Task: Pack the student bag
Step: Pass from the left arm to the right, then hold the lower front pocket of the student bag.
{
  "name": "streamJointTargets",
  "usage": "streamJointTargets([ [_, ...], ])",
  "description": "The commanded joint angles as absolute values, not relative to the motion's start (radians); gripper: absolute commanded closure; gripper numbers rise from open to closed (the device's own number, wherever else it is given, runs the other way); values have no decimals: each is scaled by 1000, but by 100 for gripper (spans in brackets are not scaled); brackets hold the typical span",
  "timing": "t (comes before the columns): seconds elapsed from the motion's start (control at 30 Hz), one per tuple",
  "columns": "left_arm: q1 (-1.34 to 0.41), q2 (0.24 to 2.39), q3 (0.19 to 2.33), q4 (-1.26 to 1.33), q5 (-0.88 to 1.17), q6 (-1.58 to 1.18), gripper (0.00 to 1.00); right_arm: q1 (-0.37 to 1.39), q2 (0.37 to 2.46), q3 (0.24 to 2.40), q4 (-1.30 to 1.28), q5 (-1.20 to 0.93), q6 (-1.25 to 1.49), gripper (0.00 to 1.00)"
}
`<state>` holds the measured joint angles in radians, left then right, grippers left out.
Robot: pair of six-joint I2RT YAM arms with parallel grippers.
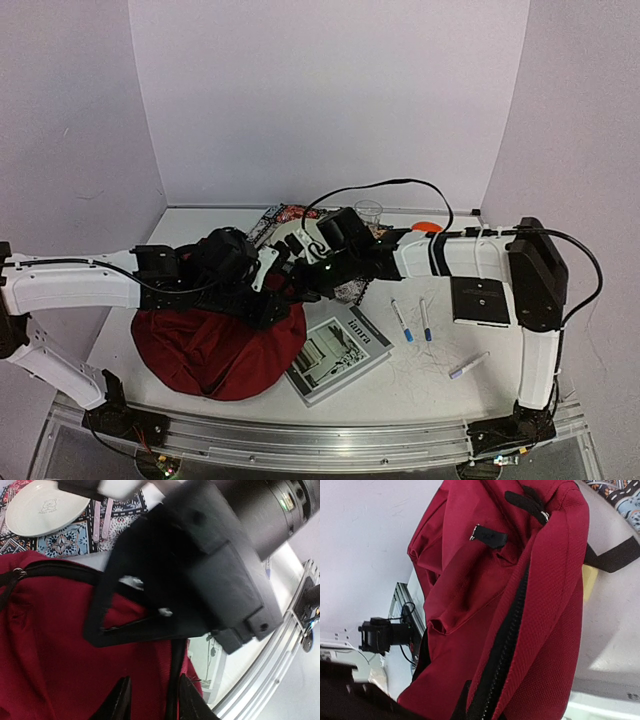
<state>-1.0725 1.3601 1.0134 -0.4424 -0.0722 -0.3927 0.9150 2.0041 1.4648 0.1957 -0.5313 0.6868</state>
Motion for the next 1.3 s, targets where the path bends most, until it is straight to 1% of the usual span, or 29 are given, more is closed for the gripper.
streamJointTargets([
  [0.0, -1069, 1269, 1049, -382, -125, -415, 58, 913, 1860, 1396, 164, -492, 522, 100],
  [0.1, -1068, 1234, 1048, -384, -177, -413, 48, 911, 1808, 1345, 154, -446, 438, 100],
  [0.23, -1043, 1207, 1050, -393, -232, -394, 41, 909, 1758, 1296, 142, -397, 343, 100],
  [0.4, -894, 1255, 1057, -394, -141, -367, 35, 910, 1731, 1258, 138, -378, 257, 100],
  [0.53, -843, 1337, 1093, -405, -148, -329, 33, 910, 1721, 1248, 139, -372, 227, 100],
  [0.67, -814, 1399, 1123, -424, -149, -321, 33, 910, 1714, 1250, 140, -362, 217, 100],
  [0.87, -813, 1494, 1154, -441, -61, -317, 33, 910, 1710, 1256, 140, -350, 216, 100],
  [1.03, -813, 1560, 1173, -455, -39, -318, 35, 910, 1705, 1259, 143, -350, 216, 100],
  [1.13, -813, 1596, 1182, -468, -54, -315, 41, 910, 1703, 1258, 148, -348, 215, 100],
  [1.17, -813, 1601, 1181, -469, -61, -316, 46, 910, 1702, 1258, 149, -348, 216, 100],
  [1.27, -813, 1603, 1175, -470, -87, -313, 65, 910, 1698, 1253, 155, -344, 217, 100],
])
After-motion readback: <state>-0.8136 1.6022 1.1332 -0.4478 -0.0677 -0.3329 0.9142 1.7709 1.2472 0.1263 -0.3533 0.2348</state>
